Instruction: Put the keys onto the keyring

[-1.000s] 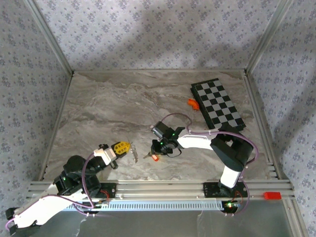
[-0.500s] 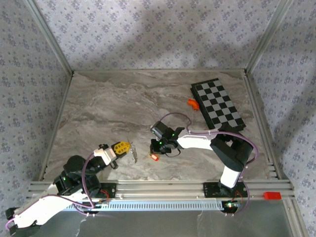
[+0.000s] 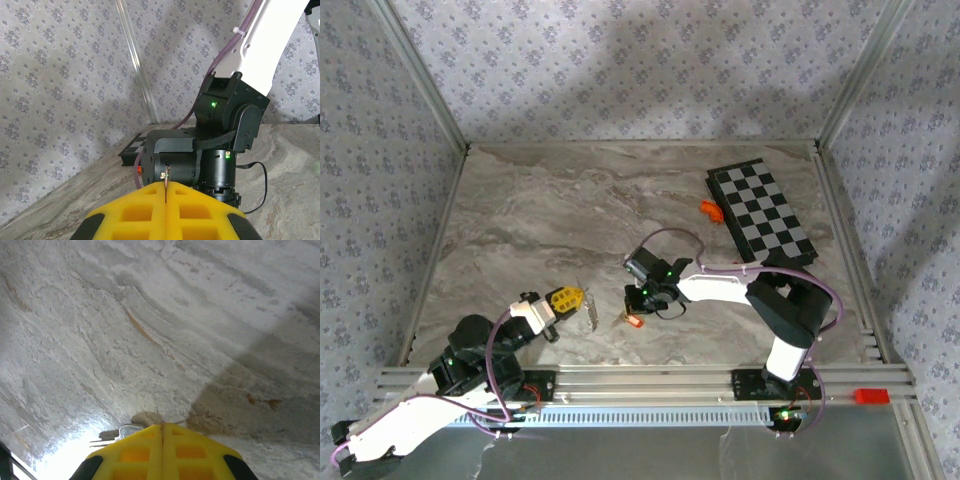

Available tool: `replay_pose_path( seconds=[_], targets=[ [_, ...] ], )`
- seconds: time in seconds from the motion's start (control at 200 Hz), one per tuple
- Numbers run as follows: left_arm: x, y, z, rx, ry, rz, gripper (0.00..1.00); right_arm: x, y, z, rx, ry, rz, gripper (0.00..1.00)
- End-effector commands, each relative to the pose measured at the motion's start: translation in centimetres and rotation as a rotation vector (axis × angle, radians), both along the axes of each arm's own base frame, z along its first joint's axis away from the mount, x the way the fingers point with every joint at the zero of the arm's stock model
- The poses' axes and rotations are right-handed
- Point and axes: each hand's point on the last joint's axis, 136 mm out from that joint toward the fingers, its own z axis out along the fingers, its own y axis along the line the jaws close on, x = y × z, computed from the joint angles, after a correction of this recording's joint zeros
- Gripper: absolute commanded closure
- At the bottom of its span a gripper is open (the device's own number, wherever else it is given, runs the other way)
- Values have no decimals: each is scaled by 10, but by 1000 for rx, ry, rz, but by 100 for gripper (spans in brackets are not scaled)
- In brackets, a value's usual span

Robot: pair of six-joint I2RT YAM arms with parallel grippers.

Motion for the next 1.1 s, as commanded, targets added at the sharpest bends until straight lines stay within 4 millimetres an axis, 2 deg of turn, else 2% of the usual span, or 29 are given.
replay_pose_path(
  seconds=[0.0,0.2,0.46,0.775,0.805,1.095],
  targets=[
    [-5,3,13,-46,-18,-17,100,3,-5,20,-42,-92,85,100],
    [-5,3,14,-47,-18,-18,100,9,-19,26,-166,-155,207,100],
    [-5,3,13,-46,-18,-15,100,12,-34,18,-294,-167,282,100],
    [-4,3,12,-43,-20,-11,100,7,-36,3,-349,-129,322,100],
    [-4,3,13,-44,-20,-11,100,13,-27,11,-331,-149,319,100],
    [-4,3,13,-44,-20,-12,100,10,-27,9,-327,-128,321,100]
  ],
)
